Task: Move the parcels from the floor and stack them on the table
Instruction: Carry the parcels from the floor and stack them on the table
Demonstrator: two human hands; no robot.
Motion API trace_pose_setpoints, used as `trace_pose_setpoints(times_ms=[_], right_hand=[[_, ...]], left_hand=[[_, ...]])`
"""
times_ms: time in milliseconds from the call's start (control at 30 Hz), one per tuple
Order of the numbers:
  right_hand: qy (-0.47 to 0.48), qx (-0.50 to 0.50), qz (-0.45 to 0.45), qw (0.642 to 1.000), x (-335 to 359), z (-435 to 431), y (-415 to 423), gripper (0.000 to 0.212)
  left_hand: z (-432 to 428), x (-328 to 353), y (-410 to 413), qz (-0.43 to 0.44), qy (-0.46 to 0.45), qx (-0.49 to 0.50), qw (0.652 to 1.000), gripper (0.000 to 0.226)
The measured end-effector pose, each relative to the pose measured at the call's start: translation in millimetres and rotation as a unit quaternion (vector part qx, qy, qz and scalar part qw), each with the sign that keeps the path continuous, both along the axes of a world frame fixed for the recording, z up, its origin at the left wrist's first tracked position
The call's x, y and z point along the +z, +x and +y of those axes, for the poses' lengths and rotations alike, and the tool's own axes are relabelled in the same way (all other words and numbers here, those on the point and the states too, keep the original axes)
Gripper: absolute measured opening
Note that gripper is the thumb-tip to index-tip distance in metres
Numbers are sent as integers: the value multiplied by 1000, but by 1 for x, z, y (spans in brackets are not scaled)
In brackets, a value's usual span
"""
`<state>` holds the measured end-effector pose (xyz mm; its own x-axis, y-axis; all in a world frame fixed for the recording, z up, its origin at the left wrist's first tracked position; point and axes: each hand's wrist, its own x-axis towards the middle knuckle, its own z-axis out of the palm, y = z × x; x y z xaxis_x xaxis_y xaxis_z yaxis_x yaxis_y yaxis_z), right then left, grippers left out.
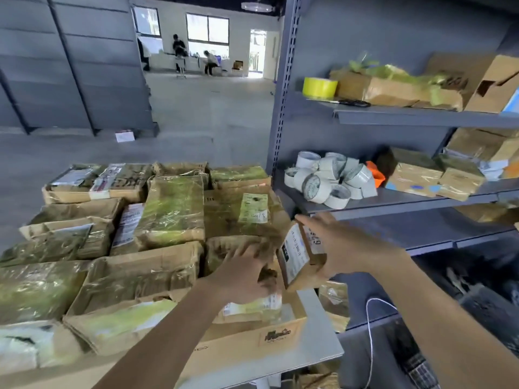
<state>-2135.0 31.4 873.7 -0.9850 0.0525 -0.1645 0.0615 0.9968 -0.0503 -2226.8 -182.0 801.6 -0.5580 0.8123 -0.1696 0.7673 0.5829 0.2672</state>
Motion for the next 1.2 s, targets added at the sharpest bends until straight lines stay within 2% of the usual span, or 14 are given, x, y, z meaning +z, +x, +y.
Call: trace_pose_setpoints(times_ms=[67, 167, 400, 567, 733, 867, 1000, 1200], right_hand=[[5, 6, -46, 999, -20, 6, -10, 122], [19, 5, -85, 996, -44, 9, -25, 119], [-96, 22, -84, 992, -54, 16, -42, 111], [-158, 21, -110, 981, -58, 30, -43, 110], [-210, -22, -61, 976, -62, 34, -48, 89], [-222, -19, -72, 972, -53, 32, -44, 65], [-212, 5, -48, 976, -50, 31, -31, 62], [-161, 23, 8, 987, -60, 24, -11, 30]], left_hand=[[4, -10, 2, 34, -38, 4, 999, 65], [4, -21, 3, 79, -22, 11, 997, 54], [5, -38, 8, 133, 18, 55, 989, 51], [4, -39, 7, 121, 22, 61, 991, 53], [5, -38, 6, 111, 21, 62, 992, 54], [4, -38, 6, 106, 15, 60, 992, 56], [4, -38, 6, 108, 15, 56, 992, 57], [10, -33, 8, 91, 9, 61, 994, 64]])
